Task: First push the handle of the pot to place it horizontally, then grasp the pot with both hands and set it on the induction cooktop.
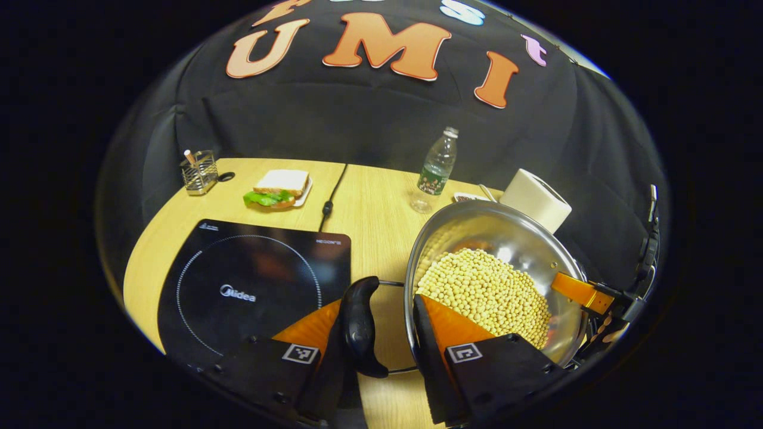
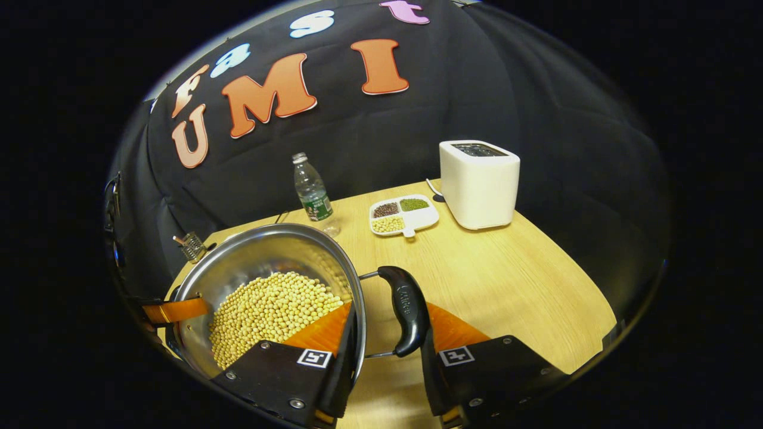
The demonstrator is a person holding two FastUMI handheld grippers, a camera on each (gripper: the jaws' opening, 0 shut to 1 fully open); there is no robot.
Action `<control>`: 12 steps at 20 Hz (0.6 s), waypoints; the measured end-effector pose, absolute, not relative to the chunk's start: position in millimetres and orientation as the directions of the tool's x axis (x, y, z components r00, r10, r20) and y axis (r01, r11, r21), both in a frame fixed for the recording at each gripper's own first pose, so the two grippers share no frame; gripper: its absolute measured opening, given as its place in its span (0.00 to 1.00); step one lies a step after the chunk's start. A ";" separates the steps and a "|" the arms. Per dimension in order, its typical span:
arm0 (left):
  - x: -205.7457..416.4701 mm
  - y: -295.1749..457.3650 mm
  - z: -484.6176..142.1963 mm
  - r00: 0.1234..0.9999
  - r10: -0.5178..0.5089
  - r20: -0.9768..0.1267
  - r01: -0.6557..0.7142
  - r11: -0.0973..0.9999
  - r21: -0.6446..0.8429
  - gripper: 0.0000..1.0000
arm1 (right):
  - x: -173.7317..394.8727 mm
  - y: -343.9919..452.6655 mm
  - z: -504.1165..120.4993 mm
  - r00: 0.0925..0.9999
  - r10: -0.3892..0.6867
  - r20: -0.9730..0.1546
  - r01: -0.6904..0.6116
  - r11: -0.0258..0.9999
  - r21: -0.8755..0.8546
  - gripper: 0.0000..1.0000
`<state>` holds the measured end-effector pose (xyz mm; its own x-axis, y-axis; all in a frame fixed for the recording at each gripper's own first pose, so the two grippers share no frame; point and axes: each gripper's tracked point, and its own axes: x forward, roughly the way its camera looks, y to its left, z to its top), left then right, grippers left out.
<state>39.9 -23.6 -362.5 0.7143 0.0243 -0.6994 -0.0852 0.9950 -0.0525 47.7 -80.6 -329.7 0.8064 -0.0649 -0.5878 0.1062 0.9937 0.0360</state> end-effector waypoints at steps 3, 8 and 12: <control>32.7 -0.6 -345.0 0.733 0.049 -0.678 -0.115 0.992 -0.053 0.63 | 49.8 -55.1 -321.5 0.816 -0.040 -0.577 0.080 0.996 0.044 0.51; 20.0 44.5 -326.0 0.748 0.091 -0.657 -0.167 0.984 -0.054 0.64 | 55.5 -8.3 -321.3 0.812 0.017 -0.583 0.027 0.997 0.067 0.51; 10.4 87.0 -315.3 0.749 0.134 -0.649 -0.218 0.975 -0.051 0.64 | 58.1 32.9 -328.0 0.801 0.064 -0.595 -0.014 0.996 0.089 0.51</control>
